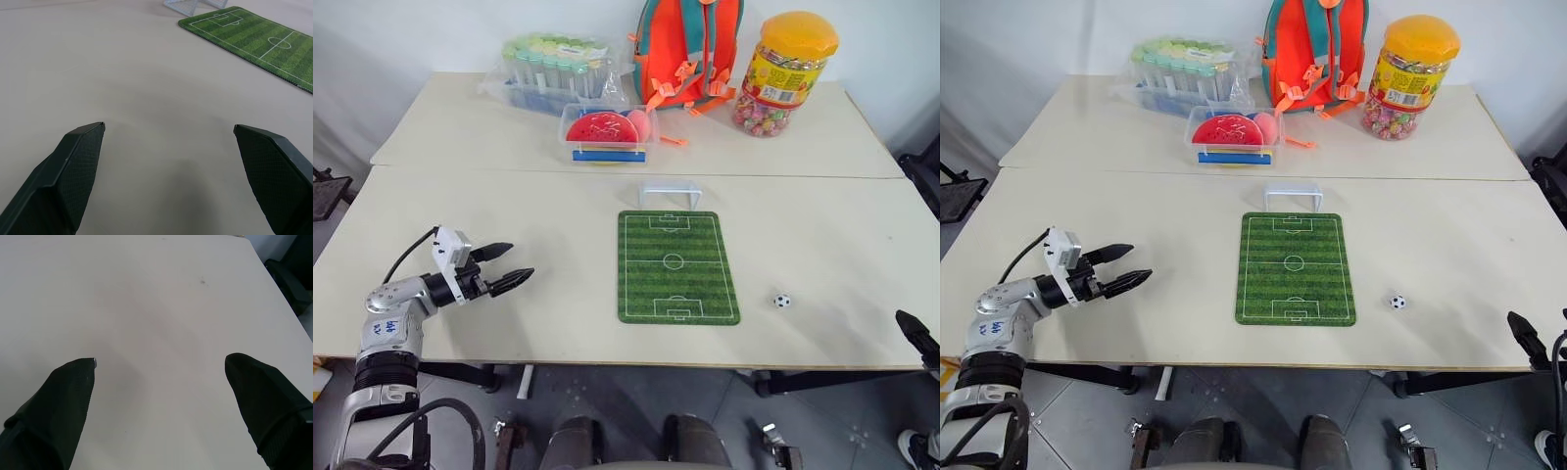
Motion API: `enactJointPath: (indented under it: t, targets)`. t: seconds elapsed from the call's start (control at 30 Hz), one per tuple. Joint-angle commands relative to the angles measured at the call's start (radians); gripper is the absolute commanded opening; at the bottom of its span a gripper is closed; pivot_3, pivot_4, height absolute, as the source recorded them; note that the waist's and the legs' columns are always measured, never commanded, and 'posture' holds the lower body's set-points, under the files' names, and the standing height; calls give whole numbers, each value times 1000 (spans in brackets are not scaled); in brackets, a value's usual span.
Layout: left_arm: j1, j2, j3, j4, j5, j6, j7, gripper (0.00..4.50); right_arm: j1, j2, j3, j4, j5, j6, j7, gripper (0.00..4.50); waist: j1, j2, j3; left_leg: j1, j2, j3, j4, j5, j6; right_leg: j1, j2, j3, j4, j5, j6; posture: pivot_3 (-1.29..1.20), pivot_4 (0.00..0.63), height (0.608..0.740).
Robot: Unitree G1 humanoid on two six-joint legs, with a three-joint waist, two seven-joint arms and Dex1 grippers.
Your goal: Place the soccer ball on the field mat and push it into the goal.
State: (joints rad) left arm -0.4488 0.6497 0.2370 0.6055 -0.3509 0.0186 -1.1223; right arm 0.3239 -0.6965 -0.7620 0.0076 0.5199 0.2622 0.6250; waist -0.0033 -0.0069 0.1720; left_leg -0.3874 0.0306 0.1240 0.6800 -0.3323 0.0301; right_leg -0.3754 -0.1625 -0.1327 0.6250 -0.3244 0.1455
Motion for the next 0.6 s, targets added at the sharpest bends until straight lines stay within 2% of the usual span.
enactJointPath:
  t: [0.03,0.13,0.4,0.47,0.6]
  targets:
    - [-14,28,11,-3,0,21,13,4500,12,1,-46,-34,16,-5,7,4443,0,0,0,0,0,0,0,0,0,0,0,0,0,0,0,0,150,740]
    - [-16,28,10,-20,-11,101,34,4500,19,1,-55,-49,22,5,2,4443,0,0,0,0,0,0,0,0,0,0,0,0,0,0,0,0,150,740]
    - [-20,22,-9,-57,2,74,15,4500,36,-7,-74,-169,64,89,-24,4443,1,0,0,0,0,0,0,0,0,0,0,0,0,0,0,0,150,740]
    - [-21,14,-20,-63,18,17,15,4500,32,-14,-69,-217,87,134,-31,4443,1,0,0,0,0,0,0,0,0,0,0,0,0,0,0,0,150,740]
    - [-62,-20,-41,-79,-31,71,-32,4500,27,-52,19,-358,106,204,17,4443,2,0,0,0,0,0,0,0,0,0,0,0,0,0,0,0,150,740]
